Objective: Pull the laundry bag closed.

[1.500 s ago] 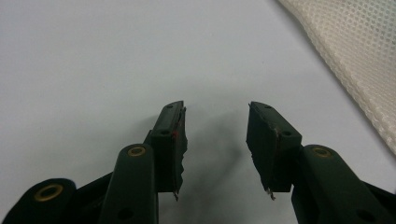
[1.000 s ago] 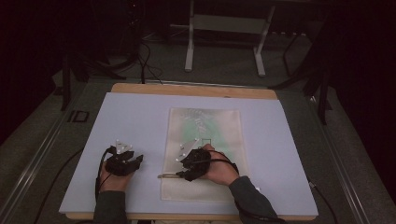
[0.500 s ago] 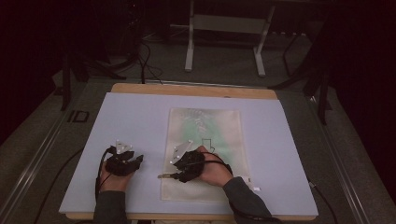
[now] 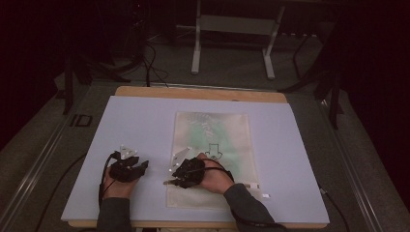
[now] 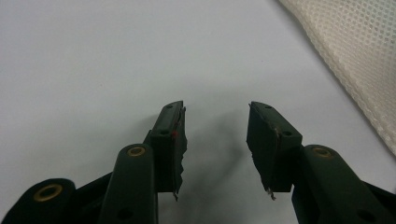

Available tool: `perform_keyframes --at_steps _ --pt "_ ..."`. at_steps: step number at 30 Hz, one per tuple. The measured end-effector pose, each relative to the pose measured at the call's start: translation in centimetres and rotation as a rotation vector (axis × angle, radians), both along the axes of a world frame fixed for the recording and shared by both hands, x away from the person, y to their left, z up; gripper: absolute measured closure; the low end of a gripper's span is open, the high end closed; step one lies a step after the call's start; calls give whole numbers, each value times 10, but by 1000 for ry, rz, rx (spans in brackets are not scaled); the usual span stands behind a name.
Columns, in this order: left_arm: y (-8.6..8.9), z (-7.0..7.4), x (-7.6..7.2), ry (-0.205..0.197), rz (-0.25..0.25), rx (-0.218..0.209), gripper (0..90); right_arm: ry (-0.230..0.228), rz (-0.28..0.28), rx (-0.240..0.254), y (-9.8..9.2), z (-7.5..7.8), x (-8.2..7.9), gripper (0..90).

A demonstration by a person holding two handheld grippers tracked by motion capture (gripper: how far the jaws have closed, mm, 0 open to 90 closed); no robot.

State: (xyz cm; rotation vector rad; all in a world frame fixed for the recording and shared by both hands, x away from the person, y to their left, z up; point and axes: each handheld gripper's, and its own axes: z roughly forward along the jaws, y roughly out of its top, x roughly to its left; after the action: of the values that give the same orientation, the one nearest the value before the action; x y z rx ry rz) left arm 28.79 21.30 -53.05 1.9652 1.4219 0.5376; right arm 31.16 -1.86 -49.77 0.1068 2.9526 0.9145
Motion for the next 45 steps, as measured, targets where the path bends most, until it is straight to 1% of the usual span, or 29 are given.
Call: perform_keyframes --at_steps 5,11,12,19,22,25,28,33,35,37,42,45 --pt "0 0 0 1 0 0 562 3 9 -6 6 -3 -1 747" --pt "0 0 0 1 -1 1 561 9 12 -9 15 -7 -1 708" --pt "0 0 0 0 -1 1 561 16 12 -9 16 -7 -1 704" --pt "0 0 0 4 -4 2 560 22 14 -21 28 -11 -1 699" --pt "0 0 0 4 -3 2 559 34 12 -19 33 -12 1 689" --pt "0 0 0 4 -1 -1 558 37 -2 -36 37 -16 3 695" --pt "0 0 0 4 -1 -1 558 16 1 -54 42 -19 3 716" --pt "0 0 0 5 0 -1 557 -6 -4 -90 46 -17 0 808" --pt "0 0 0 6 -1 1 557 -14 -1 -96 47 -16 -2 811" --pt "0 0 0 7 -4 2 558 -22 3 -97 47 -16 -2 812" --pt "0 0 0 6 -2 3 557 -15 2 -87 46 -16 -2 812" --pt "0 0 0 5 -1 2 557 -19 4 -83 47 -15 -3 813"
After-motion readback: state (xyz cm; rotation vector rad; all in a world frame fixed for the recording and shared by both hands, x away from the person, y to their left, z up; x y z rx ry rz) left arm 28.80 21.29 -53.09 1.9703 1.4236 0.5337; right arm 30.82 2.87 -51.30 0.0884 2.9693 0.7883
